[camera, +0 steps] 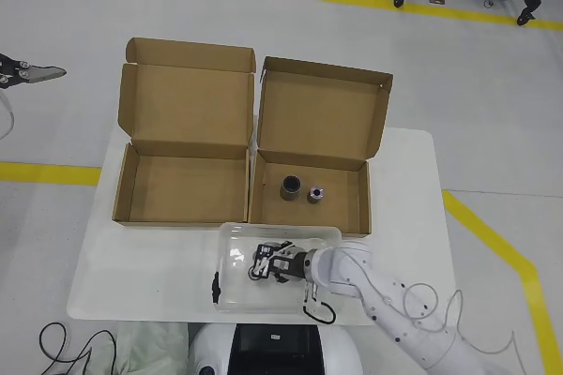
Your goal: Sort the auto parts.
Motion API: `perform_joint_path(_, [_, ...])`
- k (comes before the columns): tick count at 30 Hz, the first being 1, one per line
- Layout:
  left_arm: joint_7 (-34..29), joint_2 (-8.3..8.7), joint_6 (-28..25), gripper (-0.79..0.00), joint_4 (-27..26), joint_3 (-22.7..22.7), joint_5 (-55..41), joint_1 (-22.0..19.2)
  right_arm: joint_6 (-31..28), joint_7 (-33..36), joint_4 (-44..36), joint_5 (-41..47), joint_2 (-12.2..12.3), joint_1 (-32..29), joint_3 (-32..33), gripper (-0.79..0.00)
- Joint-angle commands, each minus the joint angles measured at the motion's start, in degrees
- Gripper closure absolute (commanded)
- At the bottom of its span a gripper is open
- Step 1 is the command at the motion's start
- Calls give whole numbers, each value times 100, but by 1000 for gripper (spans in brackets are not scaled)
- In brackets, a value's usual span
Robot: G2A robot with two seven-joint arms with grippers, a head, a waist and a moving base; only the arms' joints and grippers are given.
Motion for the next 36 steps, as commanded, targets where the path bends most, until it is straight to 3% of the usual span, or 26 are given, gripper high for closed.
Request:
perform_joint_path(1, [0, 0, 0, -785, 0, 0, 0, 0, 51, -30, 27, -40, -12, 15, -19, -305])
perform_joint_path(27, [0, 0, 0, -785, 0, 0, 0, 0, 17, -455, 790, -6, -342, 524, -531, -326])
perform_joint_path(29, [0, 0, 0, -785, 0, 0, 0, 0, 24, -442, 814, -8, -356, 534, -540, -292])
perform_joint_path(31, [0, 0, 0, -785, 0, 0, 0, 0, 33, -427, 821, -10, -362, 529, -538, -71])
perform_joint_path(32, [0, 0, 0, -785, 0, 0, 0, 0, 34, -416, 823, -8, -364, 525, -534, 0])
perform_joint_path(36, [0, 0, 0, -785, 0, 0, 0, 0, 27, -385, 782, -28, -367, 511, -517, 0])
